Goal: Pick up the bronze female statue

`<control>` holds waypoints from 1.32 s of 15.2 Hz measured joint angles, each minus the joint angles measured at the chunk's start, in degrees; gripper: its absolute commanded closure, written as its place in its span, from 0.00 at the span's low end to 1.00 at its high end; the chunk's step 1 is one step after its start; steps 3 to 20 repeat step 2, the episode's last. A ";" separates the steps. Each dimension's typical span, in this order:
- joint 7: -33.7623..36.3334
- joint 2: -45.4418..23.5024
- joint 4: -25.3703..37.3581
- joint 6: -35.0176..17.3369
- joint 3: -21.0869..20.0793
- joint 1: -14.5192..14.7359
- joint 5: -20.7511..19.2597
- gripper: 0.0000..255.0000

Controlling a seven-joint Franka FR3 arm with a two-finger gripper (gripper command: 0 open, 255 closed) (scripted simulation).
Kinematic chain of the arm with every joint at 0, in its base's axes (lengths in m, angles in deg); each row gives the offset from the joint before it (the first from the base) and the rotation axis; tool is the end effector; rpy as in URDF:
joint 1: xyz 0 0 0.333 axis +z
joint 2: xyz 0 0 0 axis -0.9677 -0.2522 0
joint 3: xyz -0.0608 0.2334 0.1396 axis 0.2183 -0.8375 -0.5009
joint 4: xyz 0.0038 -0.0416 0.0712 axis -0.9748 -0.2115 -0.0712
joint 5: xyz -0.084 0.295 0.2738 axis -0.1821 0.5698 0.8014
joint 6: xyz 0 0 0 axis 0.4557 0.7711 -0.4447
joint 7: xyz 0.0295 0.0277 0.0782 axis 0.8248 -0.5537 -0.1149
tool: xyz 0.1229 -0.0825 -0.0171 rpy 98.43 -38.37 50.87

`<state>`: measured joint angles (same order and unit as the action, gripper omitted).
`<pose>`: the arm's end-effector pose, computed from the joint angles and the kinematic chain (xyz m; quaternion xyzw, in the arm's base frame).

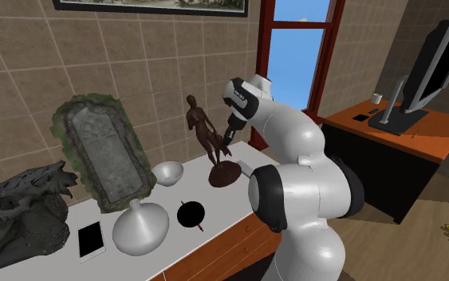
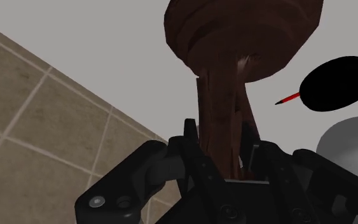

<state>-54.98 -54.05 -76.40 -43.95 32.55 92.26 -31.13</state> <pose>0.5484 -0.1594 0.5377 -0.8571 -0.4569 -0.2063 0.1183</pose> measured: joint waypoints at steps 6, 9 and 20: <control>0.41 -0.15 1.21 1.01 0.04 0.00 0.02 1.00; 0.41 -0.15 1.21 1.01 0.04 0.00 0.02 1.00; 0.41 -0.15 1.21 1.01 0.04 0.00 0.02 1.00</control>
